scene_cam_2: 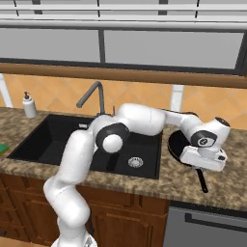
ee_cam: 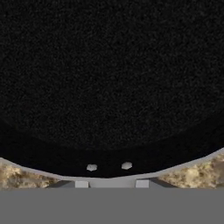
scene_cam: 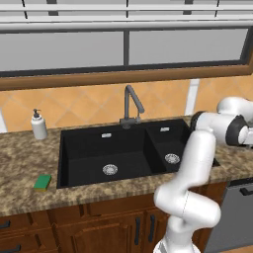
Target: Pick the pan and sponge and place them into the sink. Then turn on the water.
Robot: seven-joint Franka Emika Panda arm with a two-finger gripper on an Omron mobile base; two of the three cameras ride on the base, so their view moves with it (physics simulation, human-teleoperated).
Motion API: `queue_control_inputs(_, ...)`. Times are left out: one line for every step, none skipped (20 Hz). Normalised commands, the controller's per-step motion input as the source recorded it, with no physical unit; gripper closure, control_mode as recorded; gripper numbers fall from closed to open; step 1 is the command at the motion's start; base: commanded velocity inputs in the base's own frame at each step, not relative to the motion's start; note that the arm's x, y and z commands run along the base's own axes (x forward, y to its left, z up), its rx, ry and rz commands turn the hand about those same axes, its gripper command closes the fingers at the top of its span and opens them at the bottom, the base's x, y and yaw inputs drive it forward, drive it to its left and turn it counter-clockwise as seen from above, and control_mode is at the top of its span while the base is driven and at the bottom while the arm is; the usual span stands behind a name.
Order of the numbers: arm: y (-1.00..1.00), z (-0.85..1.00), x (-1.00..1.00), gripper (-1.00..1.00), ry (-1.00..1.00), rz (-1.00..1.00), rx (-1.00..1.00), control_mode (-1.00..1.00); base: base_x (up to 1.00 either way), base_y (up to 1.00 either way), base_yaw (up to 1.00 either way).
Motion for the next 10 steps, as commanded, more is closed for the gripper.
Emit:
queue_control_inputs(0.92,0.26,-0.69,1.0,-0.12,0.23,-0.15,-1.0,0.0,0.0,0.0)
queue_control_inputs(1.0,0.34,-0.56,1.0,-0.08,0.25,-0.17,-1.0,0.0,0.0,0.0)
queue_control_inputs(1.0,0.37,-0.56,1.0,-0.07,0.25,-0.16,-1.0,0.0,0.0,0.0)
queue_control_inputs(1.0,0.4,-0.59,1.0,-0.08,0.24,-0.17,-1.0,0.0,0.0,0.0)
queue_control_inputs(1.0,0.39,-0.59,1.0,-0.08,0.24,-0.19,-1.0,0.0,0.0,0.0)
queue_control_inputs(1.0,0.38,-0.49,1.0,-0.05,0.24,-0.2,-1.0,0.0,0.0,0.0)
queue_control_inputs(1.0,0.37,-0.44,1.0,-0.05,0.24,-0.2,-1.0,0.0,0.0,0.0)
queue_control_inputs(1.0,0.38,-0.36,1.0,-0.03,0.24,-0.19,-1.0,0.0,0.0,0.0)
queue_control_inputs(1.0,0.37,-0.17,1.0,0.0,0.24,-0.19,-1.0,0.0,0.0,0.0)
queue_control_inputs(1.0,0.39,-0.09,1.0,0.0,0.23,-0.17,-1.0,0.0,0.0,0.0)
